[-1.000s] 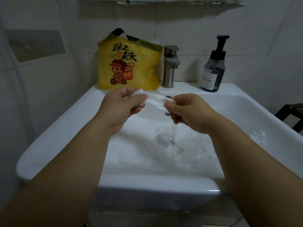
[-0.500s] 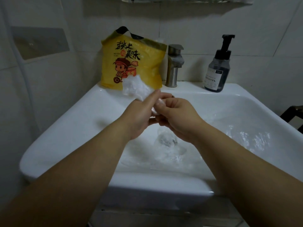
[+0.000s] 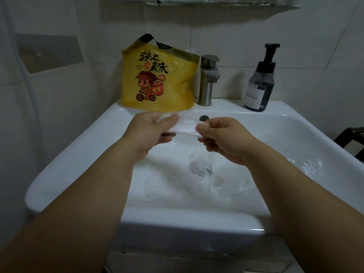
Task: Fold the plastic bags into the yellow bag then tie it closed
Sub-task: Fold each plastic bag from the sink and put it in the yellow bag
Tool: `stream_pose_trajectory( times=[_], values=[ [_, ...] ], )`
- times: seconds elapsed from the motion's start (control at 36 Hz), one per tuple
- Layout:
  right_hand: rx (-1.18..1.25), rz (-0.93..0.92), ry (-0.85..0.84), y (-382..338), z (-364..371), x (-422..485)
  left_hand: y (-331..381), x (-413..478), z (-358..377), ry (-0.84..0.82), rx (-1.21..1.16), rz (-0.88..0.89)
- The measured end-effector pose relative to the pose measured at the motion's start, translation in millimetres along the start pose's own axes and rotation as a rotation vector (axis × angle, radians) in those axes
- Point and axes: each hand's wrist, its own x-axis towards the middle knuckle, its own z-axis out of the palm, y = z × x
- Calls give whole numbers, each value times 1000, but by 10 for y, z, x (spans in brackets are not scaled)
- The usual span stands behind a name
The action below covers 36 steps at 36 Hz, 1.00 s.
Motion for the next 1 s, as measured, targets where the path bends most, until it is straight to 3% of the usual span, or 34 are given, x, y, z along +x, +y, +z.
stream_pose_trajectory(
  times=[0.14,0.31,0.69,0.81,1.0],
  values=[
    [-18,52,-75,-16,-171,-18,11,-57,-38,-162,111,-81],
    [128,31,-96,-61,-272,-28,109,-102,-53,-264,-155,-153],
    [273,-53,-56,-109,-232,-52,173,-135,0,-163,-295,-129],
    [137,-68,-53,-90,-228,-63,122,-119,42,-123,-129,-88],
    [62,-32,12,-32,-232,-3,93,-85,27,-118,-140,-74]
  ],
)
